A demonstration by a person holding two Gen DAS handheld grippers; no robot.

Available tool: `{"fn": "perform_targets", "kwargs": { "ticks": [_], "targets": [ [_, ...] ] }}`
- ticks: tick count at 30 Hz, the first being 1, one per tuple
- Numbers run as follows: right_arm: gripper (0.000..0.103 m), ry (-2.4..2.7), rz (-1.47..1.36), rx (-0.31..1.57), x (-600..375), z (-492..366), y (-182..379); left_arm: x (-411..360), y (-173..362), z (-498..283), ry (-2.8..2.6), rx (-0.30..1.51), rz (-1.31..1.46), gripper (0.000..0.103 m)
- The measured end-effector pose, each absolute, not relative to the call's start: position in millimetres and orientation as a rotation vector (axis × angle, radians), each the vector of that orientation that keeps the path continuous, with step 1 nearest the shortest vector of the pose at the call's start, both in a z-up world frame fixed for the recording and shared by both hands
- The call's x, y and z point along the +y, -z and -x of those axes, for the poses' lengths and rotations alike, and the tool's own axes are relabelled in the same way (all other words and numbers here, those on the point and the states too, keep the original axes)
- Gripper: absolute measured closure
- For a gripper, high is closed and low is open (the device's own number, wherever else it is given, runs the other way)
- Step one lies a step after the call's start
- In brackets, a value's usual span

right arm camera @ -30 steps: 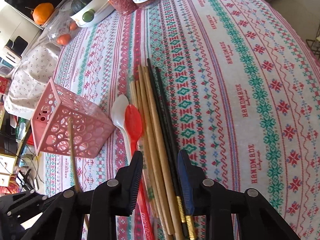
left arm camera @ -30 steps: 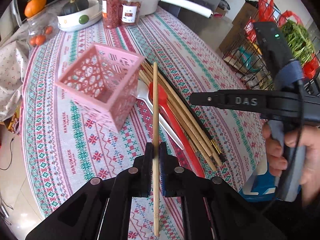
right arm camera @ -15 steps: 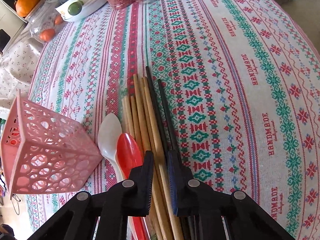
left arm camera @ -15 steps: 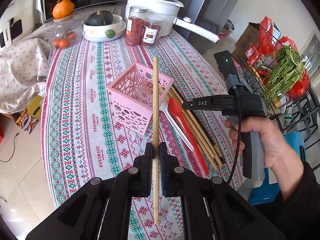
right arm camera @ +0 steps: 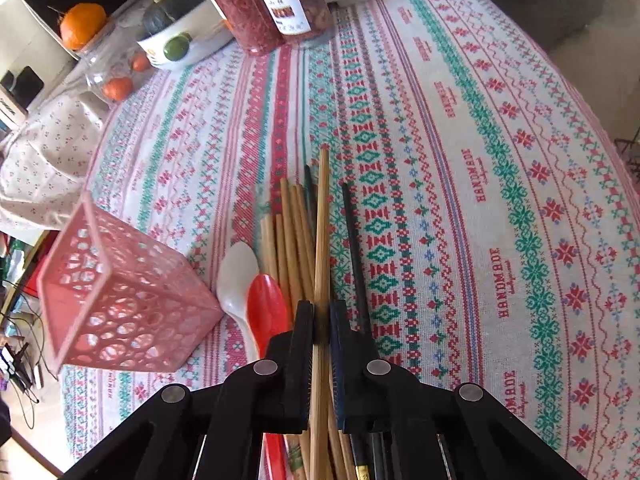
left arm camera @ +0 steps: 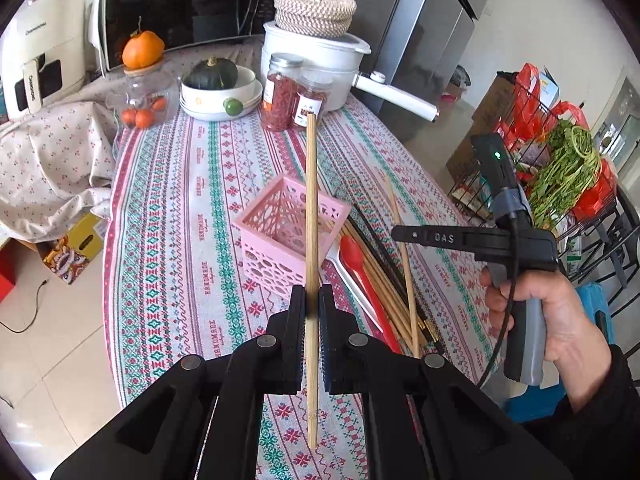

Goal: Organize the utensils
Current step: 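Lower the left chopstick into the pink holder and open while right lifts its chopstick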

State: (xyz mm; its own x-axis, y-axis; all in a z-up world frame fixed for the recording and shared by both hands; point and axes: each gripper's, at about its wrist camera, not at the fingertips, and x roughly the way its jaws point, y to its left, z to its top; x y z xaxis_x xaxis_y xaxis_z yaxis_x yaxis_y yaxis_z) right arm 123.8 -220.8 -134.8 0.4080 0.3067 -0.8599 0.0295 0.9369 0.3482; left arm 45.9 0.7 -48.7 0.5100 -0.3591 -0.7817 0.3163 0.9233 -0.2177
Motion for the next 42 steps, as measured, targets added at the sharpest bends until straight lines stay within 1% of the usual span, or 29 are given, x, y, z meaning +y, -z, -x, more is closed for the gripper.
{"fn": "perform_targets", "kwargs": {
  "ticks": [5,12,17,20,25,29,36,42],
  "targets": [
    [0.097,-0.224,-0.306,1.009,-224.4,-94.9,88.3,10.8,17.7,-39.3,0.388,0.824,0.096,0.097],
    [0.097,-0.255,-0.280,0.834,-218.8,-67.5,32.9,15.1,-17.3,-34.0,0.342,0.562,0.157,0.097],
    [0.097,-0.266,-0.262,0.738,-213.7,-56.2,3.7,9.0,-23.4,-39.7,0.279,0.408,0.179,0.097],
    [0.097,-0.272,-0.269,0.695,-214.3,-51.4,-8.9,4.2,-20.6,-48.0,0.252,0.356,0.190,0.097],
    [0.097,-0.279,-0.281,0.647,-215.4,-44.8,-19.7,-0.1,-3.5,-67.9,0.184,0.322,0.209,0.097],
    [0.097,-0.284,-0.295,0.643,-217.4,-46.1,-18.9,-5.5,14.8,-85.9,0.148,0.334,0.200,0.097],
    [0.097,-0.296,-0.278,0.652,-213.8,-46.8,-15.2,-20.4,46.4,-112.8,0.136,0.423,0.146,0.097],
    [0.097,-0.299,-0.275,0.658,-213.7,-46.3,-12.5,-21.5,55.7,-122.5,0.147,0.517,0.149,0.096]
  ]
}}
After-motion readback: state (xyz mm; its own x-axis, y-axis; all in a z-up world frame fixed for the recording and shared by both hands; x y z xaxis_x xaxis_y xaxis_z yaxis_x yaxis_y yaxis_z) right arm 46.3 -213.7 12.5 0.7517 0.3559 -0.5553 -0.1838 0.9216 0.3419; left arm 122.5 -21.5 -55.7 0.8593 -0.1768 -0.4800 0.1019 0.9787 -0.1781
